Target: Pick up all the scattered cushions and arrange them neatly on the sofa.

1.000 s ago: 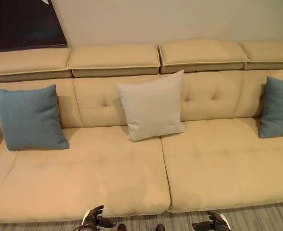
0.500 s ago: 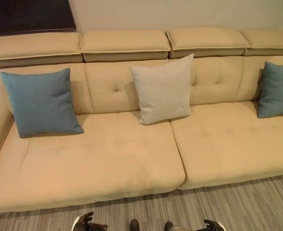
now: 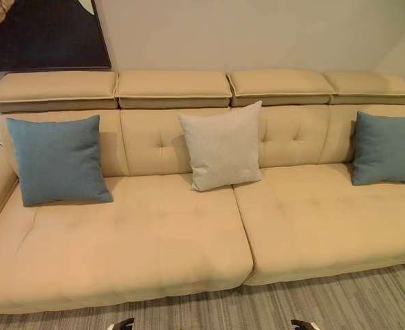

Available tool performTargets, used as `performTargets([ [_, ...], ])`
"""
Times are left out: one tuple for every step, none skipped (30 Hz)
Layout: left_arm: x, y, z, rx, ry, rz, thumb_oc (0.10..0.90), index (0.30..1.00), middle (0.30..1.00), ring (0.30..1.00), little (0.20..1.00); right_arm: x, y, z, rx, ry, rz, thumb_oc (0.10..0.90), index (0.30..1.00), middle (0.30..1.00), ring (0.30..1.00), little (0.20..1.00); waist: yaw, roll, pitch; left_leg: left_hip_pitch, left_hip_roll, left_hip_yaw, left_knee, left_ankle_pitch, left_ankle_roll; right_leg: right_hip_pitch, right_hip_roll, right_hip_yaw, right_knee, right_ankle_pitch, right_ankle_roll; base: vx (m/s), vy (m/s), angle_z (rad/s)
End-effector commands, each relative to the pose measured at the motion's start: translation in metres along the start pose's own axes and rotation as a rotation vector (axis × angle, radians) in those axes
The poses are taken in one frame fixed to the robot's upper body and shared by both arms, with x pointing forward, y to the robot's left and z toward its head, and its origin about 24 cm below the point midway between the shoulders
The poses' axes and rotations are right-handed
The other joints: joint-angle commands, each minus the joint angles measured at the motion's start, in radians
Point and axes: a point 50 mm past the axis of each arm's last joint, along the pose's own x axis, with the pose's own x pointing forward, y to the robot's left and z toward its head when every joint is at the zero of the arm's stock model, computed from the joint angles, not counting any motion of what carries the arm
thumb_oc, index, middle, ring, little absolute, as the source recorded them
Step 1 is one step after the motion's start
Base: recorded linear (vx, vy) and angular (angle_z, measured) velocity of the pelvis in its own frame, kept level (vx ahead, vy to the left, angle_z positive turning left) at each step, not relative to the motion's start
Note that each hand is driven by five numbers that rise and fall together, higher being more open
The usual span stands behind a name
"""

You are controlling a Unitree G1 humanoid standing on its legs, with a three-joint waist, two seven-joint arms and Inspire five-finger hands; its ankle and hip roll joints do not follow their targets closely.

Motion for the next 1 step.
performTargets([
  [0.0044,0.0064,0.0187,0.011,-0.046,0.022,0.800,0.900,0.900,0.900,0.900,0.0041,-0.0200,0.0148,-0.038,-0.044,-0.061,0.800,0.900,0.900,0.900,0.900,0.005,-0.020,0.020,0.040,0.010,-0.026,0.002,-0.110,-0.042,-0.062,-0.016,0.024,0.042,0.044,0.062,0.02,-0.008,0.09],
])
